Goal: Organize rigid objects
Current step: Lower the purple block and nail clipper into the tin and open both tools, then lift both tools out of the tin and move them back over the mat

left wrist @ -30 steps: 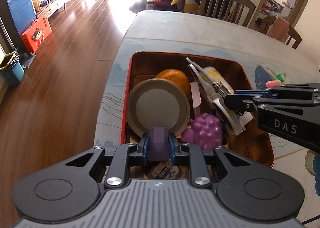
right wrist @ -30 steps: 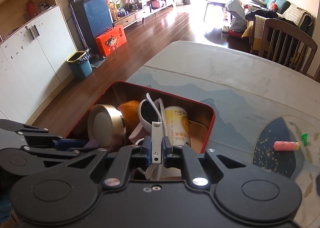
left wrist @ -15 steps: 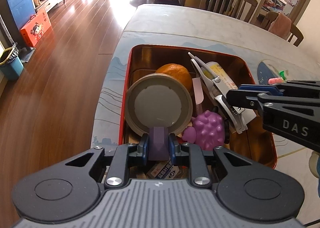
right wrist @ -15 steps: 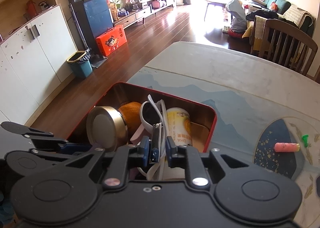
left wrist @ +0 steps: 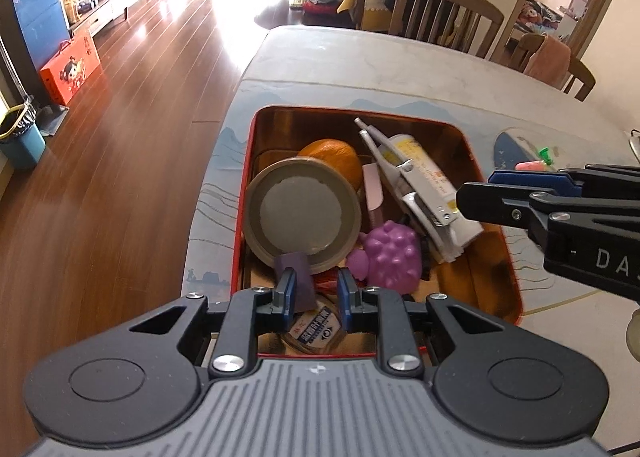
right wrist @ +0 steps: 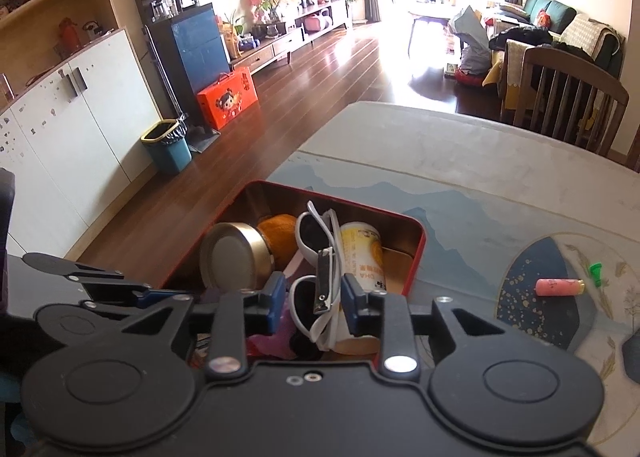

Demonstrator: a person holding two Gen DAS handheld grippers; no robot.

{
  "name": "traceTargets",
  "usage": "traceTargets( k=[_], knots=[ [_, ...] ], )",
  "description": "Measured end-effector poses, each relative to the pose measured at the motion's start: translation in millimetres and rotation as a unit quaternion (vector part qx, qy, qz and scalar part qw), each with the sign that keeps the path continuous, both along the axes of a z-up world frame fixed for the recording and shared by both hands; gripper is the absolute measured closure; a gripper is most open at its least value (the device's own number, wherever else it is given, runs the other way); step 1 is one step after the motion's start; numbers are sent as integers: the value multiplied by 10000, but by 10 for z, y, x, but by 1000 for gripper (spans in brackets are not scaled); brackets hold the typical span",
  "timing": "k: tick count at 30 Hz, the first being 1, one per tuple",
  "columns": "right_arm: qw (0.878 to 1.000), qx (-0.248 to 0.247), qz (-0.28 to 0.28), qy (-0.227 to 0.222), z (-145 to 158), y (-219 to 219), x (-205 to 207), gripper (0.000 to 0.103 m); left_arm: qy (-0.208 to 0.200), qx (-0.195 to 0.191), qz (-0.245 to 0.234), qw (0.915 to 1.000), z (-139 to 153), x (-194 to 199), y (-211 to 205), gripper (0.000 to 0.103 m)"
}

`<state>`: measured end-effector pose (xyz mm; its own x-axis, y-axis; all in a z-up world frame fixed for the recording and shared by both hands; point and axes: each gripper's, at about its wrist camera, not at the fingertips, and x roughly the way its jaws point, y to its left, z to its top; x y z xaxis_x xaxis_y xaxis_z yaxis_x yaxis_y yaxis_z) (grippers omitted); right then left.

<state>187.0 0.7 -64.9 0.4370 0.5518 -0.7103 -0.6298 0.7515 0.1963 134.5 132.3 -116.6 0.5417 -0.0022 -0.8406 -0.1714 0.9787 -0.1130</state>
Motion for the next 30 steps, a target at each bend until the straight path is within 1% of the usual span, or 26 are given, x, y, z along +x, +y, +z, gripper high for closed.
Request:
traceTargets(
  k=[9,11,18,21,22,23,25,27,29,30],
  knots=[
    [9997,158,-65,-183,203,-130,-175,65,-329,37,-112,9994,246,-133,-128,81],
    [9995,170,-93,-236,238,-170,-201,61,-381,63,-138,9992,283,-153,-170,78],
    [9990,202,-179,-344,298,-342,-268,47,-515,110,-191,9984,385,-183,-328,76],
    [9987,229,-213,-404,329,-427,-292,42,-565,76,-201,9982,419,-175,-399,65],
    [9986,241,-229,-416,341,-457,-295,39,-594,74,-202,9980,431,-172,-421,53],
    [9985,253,-244,-429,345,-500,-299,39,-657,82,-199,9976,453,-175,-453,42],
    [9983,269,-267,-446,361,-571,-304,39,-783,129,-205,9966,498,-179,-521,38],
    [9981,288,-304,-445,375,-656,-294,37,-813,130,-237,9963,532,-154,-603,38],
    [9978,330,-359,-444,388,-755,-281,31,-857,115,-263,9959,560,-136,-689,38],
    [9976,345,-397,-457,394,-811,-272,29,-873,129,-286,9957,574,-121,-738,37]
  ],
)
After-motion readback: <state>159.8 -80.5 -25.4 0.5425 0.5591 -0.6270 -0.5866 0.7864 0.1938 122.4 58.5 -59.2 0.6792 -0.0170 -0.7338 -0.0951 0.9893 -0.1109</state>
